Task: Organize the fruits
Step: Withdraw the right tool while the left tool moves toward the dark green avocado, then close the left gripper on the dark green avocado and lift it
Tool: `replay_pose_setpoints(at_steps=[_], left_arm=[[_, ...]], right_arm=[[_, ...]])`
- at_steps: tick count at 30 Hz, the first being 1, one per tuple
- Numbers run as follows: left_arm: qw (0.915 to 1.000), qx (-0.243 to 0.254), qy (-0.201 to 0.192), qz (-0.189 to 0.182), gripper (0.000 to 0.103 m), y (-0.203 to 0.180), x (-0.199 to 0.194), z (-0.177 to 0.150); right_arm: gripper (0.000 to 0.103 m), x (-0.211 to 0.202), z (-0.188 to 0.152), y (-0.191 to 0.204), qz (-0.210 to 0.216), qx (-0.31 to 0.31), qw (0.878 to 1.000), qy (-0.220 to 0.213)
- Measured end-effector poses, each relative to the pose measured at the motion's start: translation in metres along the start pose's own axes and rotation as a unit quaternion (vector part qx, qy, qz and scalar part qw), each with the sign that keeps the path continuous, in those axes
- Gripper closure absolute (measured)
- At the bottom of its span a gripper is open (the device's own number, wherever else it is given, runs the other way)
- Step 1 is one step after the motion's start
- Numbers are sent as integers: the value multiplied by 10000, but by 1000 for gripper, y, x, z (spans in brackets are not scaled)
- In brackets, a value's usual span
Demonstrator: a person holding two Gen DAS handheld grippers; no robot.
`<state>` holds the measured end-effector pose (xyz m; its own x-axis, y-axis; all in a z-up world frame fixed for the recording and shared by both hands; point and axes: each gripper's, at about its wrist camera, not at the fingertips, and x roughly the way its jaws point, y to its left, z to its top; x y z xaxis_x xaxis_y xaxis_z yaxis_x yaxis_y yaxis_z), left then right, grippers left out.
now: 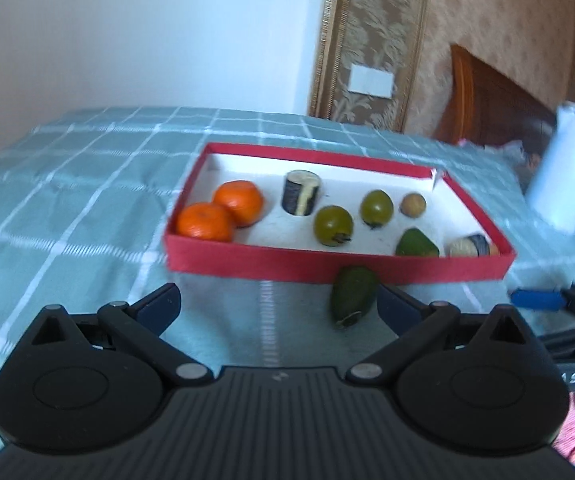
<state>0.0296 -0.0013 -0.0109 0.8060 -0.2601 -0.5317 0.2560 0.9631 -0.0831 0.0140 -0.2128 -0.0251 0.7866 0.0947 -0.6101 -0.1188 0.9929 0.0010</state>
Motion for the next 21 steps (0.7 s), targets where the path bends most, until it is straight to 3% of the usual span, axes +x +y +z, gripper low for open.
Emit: replay_pose_setpoints(at_steps=[9, 10, 11, 16, 21], left_arm=[[9984, 554, -59, -25, 3, -24, 14, 3], [9983, 568, -11, -93, 6, -24, 15, 3], [9981, 602, 34, -144, 15, -25, 17, 3], [9967, 780, 177, -148, 21, -31, 24, 1], [9957, 804, 349, -306, 36, -35, 31, 2]], right_arm=[[16, 3, 0, 3, -42, -65, 10000, 58], [15, 3, 0, 3, -39, -68, 9999, 62], [14, 3, 0, 3, -33, -76, 9999, 66], [13, 4, 0, 4, -57, -98, 9999, 79], [12, 4, 0, 4, -60, -98, 9999, 80]])
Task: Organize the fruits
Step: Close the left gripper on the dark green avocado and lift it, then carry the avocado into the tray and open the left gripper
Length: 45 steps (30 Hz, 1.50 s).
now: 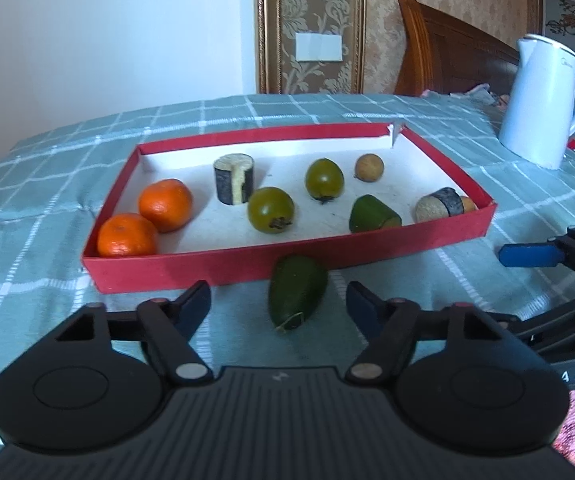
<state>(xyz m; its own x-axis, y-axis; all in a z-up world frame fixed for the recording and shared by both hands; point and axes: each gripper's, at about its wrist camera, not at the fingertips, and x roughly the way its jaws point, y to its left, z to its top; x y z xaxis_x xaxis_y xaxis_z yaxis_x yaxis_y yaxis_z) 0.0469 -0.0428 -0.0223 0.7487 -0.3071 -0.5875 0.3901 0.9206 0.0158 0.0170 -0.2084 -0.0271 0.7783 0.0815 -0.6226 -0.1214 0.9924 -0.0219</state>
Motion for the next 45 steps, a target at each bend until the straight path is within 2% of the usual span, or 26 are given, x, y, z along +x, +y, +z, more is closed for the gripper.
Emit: replay_pose_setpoints(at_steps=[1, 3, 6, 12, 22, 27, 32, 45], left_arm=[[10000, 7, 47, -16, 38, -1, 2, 0], [9999, 63, 143, -67, 54, -3, 6, 1], [9998, 114, 117, -116, 65, -5, 6, 1], [9998, 109, 50, -141, 73, -4, 7, 0], [9999, 117, -16, -100, 74, -5, 0, -3], [9997, -32, -194, -133, 74, 5, -17, 0], [9992, -109, -376, -9, 74, 14, -26, 12], [9975, -460, -336, 427, 74, 37, 8, 37]], right_arm=[[12, 0, 0, 0, -7, -1, 10000, 3], [11, 0, 0, 0, -16, -1, 10000, 7], [11, 0, 0, 0, -16, 1, 10000, 10], [10, 0, 0, 0, -20, -3, 10000, 11], [10, 0, 0, 0, -20, -2, 10000, 15], [10, 0, 0, -1, -19, -1, 10000, 18], [10, 0, 0, -1, -18, 0, 10000, 20], [9, 0, 0, -1, -9, 15, 10000, 30]])
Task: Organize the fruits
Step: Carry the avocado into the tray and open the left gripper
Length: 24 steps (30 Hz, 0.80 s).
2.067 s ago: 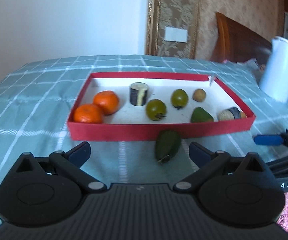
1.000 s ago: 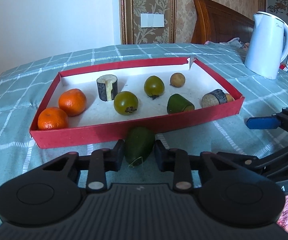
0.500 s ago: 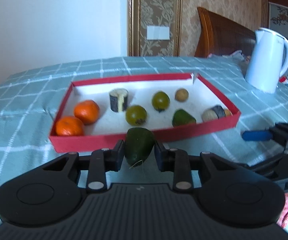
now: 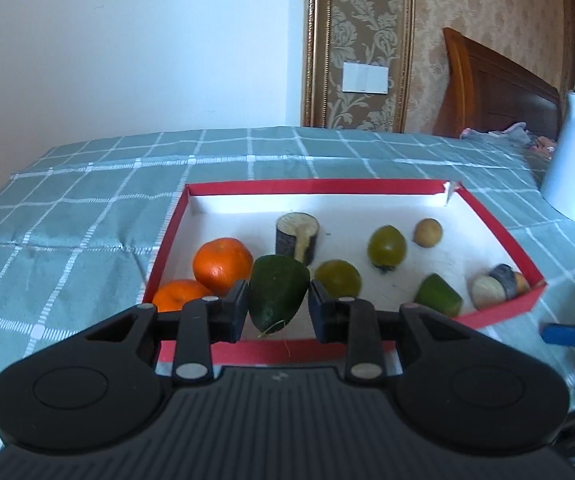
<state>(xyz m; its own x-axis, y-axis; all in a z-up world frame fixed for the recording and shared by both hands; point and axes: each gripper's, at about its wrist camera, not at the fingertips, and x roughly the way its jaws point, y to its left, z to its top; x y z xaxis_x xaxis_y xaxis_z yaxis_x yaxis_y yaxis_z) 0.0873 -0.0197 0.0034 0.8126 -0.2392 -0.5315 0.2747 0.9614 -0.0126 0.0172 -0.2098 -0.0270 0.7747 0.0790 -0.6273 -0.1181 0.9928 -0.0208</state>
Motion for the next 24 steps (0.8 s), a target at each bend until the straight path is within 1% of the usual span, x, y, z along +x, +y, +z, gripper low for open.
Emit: replay_pose_setpoints(at_steps=[13, 24], left_arm=[[9998, -104, 169, 91, 74, 6, 27, 3], [9998, -95, 99, 148, 73, 4, 40, 8]], right_arm=[[9, 0, -2, -1, 5, 22, 10000, 9], [8, 1, -2, -1, 6, 21, 10000, 12]])
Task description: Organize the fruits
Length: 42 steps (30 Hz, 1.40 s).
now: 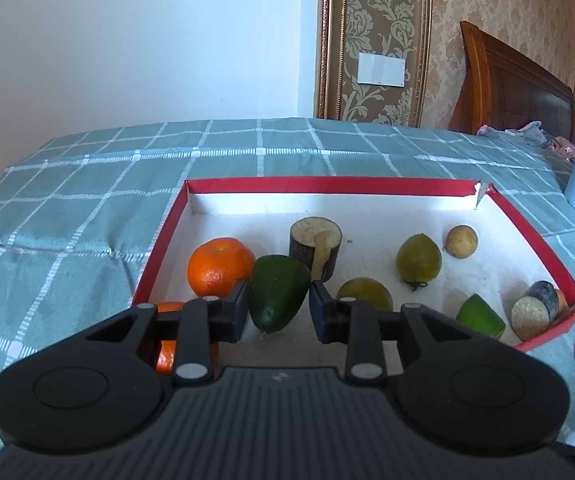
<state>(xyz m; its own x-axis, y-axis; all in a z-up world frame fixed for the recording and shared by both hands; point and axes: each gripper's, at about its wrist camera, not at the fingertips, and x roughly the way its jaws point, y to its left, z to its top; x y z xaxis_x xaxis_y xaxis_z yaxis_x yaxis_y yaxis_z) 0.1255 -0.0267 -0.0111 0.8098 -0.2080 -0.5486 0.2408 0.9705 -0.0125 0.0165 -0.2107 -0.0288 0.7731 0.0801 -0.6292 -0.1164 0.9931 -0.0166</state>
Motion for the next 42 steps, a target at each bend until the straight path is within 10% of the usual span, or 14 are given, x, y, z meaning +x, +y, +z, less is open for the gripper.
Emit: replay_pose_setpoints(at_steps=[31, 35, 42], left_arm=[[9994, 57, -326, 101, 33, -9, -24, -11], [9988, -90, -424, 230, 3, -12, -42, -15], [9981, -355, -420, 284, 1, -5, -72, -30]], right_arm=[[8, -1, 1, 0, 3, -1, 10000, 15], [8, -1, 1, 0, 3, -1, 10000, 18], [7, -1, 2, -1, 3, -1, 10000, 20]])
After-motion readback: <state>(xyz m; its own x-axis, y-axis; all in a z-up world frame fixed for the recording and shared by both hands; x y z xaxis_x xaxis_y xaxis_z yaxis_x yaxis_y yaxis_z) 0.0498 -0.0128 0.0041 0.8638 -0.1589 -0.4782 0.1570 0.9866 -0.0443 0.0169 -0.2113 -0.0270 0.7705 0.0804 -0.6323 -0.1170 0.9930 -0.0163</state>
